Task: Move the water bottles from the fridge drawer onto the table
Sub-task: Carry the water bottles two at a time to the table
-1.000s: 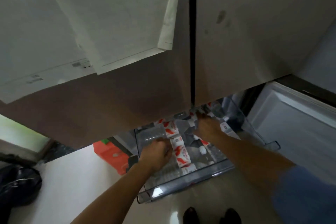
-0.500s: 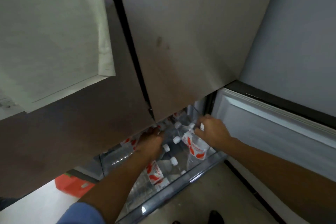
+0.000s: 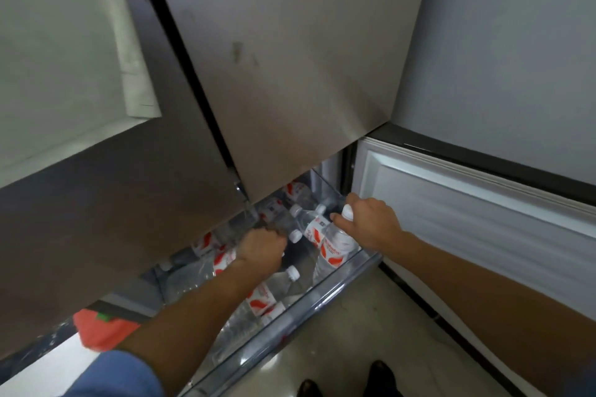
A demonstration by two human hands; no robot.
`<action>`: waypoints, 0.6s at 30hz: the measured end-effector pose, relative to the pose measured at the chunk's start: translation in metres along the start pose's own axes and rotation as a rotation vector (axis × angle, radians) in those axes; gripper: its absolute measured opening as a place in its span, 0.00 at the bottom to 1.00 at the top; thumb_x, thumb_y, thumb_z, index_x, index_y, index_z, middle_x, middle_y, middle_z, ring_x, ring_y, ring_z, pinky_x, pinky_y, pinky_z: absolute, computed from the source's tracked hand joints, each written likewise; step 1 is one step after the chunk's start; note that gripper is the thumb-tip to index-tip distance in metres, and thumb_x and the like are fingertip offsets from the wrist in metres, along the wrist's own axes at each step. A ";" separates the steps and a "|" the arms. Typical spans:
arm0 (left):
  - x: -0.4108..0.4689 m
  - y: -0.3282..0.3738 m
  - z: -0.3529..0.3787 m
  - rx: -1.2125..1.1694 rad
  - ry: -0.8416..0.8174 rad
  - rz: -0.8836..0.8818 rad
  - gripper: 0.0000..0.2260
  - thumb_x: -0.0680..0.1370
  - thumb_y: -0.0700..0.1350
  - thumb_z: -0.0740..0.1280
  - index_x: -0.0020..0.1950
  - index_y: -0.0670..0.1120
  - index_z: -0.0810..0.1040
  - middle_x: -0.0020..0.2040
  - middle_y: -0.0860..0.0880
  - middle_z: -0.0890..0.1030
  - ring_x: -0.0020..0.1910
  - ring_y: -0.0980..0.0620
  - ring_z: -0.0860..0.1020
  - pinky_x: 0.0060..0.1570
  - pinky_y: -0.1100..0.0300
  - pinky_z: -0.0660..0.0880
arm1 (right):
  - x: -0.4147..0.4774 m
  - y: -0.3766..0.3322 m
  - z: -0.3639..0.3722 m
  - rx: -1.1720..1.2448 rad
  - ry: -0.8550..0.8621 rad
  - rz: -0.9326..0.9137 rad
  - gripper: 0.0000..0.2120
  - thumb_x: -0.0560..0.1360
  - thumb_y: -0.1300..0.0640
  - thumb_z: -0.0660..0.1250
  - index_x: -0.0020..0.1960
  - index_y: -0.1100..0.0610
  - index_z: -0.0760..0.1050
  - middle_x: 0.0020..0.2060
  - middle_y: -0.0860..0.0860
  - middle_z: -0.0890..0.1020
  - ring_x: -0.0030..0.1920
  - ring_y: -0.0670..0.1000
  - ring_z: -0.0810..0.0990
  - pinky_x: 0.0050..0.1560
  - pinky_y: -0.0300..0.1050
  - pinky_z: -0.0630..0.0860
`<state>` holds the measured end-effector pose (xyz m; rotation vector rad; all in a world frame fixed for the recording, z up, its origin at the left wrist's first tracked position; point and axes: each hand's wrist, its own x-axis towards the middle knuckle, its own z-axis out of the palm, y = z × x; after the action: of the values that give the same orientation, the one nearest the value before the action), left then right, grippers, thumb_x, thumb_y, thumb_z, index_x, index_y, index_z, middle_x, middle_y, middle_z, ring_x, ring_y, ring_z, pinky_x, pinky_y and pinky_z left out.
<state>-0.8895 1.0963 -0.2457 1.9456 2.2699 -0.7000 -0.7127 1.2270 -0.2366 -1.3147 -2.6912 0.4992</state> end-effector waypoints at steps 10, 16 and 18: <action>-0.084 -0.011 -0.010 -0.050 0.214 -0.105 0.13 0.81 0.48 0.58 0.62 0.43 0.69 0.45 0.44 0.81 0.40 0.45 0.80 0.37 0.54 0.74 | -0.013 -0.032 -0.010 -0.036 -0.020 -0.326 0.21 0.76 0.40 0.62 0.58 0.56 0.70 0.48 0.55 0.82 0.47 0.56 0.80 0.39 0.43 0.66; -0.146 -0.018 -0.017 -0.160 0.258 -0.405 0.16 0.77 0.51 0.66 0.59 0.43 0.69 0.43 0.45 0.81 0.32 0.45 0.79 0.29 0.56 0.75 | -0.028 -0.042 -0.034 0.016 0.080 -0.562 0.18 0.75 0.41 0.63 0.53 0.56 0.71 0.43 0.56 0.83 0.44 0.59 0.81 0.36 0.45 0.64; -0.172 -0.024 -0.019 -0.271 0.348 -0.560 0.14 0.81 0.53 0.57 0.60 0.45 0.66 0.49 0.43 0.80 0.41 0.42 0.80 0.40 0.53 0.77 | -0.033 -0.050 -0.051 0.077 0.113 -0.612 0.16 0.76 0.42 0.62 0.52 0.55 0.70 0.43 0.55 0.83 0.43 0.59 0.81 0.36 0.47 0.67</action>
<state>-0.8743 0.9435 -0.1630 1.3992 2.9706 -0.0574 -0.7180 1.1851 -0.1698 -0.4328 -2.7438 0.4263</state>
